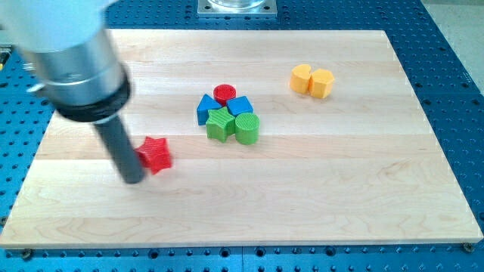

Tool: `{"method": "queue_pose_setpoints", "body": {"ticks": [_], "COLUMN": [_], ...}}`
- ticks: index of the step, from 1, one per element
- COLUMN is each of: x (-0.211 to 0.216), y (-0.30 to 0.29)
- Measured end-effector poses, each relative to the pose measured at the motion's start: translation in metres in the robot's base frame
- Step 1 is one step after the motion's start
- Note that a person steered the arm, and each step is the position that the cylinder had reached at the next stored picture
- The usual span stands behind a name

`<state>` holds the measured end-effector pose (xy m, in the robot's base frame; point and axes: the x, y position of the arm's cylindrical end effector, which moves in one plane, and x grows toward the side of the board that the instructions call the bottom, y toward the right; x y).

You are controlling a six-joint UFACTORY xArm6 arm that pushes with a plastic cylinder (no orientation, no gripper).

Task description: Move the red star to the bottom right of the green circle

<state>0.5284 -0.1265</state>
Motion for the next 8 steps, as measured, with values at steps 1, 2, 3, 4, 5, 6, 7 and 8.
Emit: {"method": "queue_pose_setpoints", "body": {"ticks": [1, 2, 3, 4, 5, 6, 7, 8], "x": [0.000, 0.010, -0.016, -0.048, -0.050, -0.031, -0.008, 0.011], "y": [0.067, -0.041, -0.061, -0.028, 0.019, 0.077, 0.000, 0.078]}}
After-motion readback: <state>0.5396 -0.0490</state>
